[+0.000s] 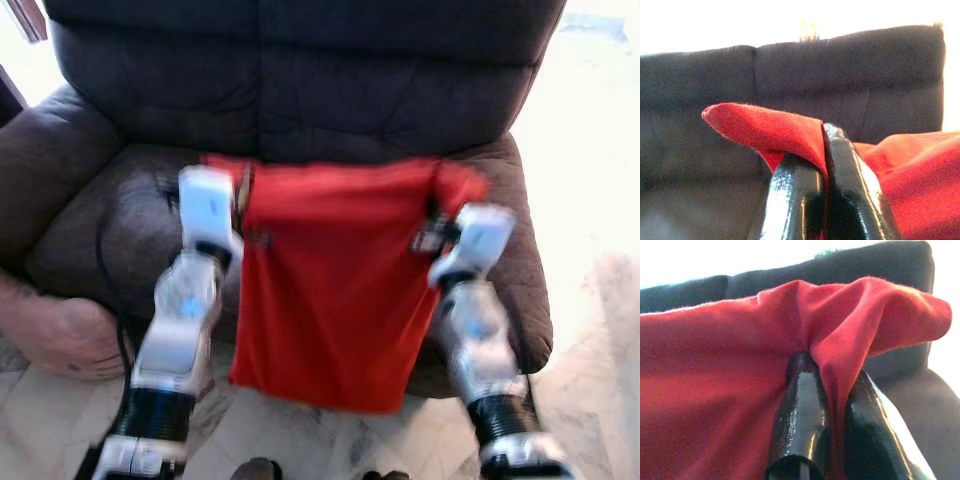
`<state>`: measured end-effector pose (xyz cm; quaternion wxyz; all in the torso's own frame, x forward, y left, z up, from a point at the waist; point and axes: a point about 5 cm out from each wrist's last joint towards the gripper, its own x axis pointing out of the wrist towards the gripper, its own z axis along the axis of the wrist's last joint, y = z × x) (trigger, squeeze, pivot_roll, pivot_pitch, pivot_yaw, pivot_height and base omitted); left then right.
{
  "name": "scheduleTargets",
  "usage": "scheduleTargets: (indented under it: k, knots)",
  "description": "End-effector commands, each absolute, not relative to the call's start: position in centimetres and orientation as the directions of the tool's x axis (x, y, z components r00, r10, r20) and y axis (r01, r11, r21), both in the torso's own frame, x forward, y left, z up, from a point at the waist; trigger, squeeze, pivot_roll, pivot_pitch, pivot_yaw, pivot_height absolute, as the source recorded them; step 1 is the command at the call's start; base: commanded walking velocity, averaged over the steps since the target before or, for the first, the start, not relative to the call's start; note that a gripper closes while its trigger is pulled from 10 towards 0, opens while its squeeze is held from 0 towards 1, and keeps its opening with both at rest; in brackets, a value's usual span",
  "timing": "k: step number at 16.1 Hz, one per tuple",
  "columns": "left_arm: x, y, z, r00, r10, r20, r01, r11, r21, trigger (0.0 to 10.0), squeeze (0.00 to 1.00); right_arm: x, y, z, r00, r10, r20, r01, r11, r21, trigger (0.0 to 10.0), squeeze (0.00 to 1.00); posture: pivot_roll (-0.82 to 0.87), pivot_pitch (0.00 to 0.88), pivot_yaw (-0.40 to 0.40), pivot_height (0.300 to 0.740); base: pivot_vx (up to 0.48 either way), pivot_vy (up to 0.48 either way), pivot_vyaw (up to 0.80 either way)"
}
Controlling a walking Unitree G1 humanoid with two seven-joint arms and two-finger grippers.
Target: Move the pillow to the sofa from floor
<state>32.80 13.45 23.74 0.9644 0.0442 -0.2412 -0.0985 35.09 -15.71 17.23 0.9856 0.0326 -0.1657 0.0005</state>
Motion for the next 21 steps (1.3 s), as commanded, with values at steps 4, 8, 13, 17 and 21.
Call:
scheduleTargets:
  k: [4, 8, 13, 17, 21]
  knots:
    - [33.2, 13.5, 28.7, 0.771, -0.248, 0.586, 0.168, 0.968, 0.188, 10.0, 0.0, 35.9, -16.9, 25.7, 0.826, -0.052, 0.561, 0.004, 0.996, 0.088, 10.0, 0.0, 0.18, 0.096, 0.015, 0.74, 0.0, 0.0, 0.0]
    - [35.4, 14.1, 31.8, 0.738, -0.264, 0.621, 0.142, 0.96, 0.24, 10.0, 0.0, 37.7, -18.2, 31.2, 0.767, -0.052, 0.64, 0.027, 0.998, 0.049, 10.0, 0.0, 0.16, 0.083, 0.016, 0.74, 0.0, 0.0, 0.0]
    - [35.3, 14.3, 31.1, 0.745, -0.26, 0.614, 0.144, 0.962, 0.233, 10.0, 0.0, 38.2, -18.1, 33.5, 0.742, -0.034, 0.67, 0.023, 0.999, 0.026, 10.0, 0.0, 0.16, 0.102, 0.003, 0.74, 0.0, 0.0, 0.0]
    - [35.1, 14.5, 29.6, 0.77, -0.267, 0.58, 0.15, 0.959, 0.242, 10.0, 0.0, 38.6, -18.0, 30.4, 0.796, -0.036, 0.604, 0.017, 0.999, 0.036, 10.0, 0.0, 0.18, 0.114, 0.002, 0.74, 0.0, 0.0, 0.0]
    - [34.4, 14.4, 27.3, 0.808, -0.271, 0.524, 0.166, 0.957, 0.238, 10.0, 0.0, 38.4, -17.4, 26.4, 0.858, -0.028, 0.513, 0.006, 0.999, 0.045, 10.0, 0.0, 0.17, 0.133, 0.007, 0.74, 0.0, 0.0, 0.0]
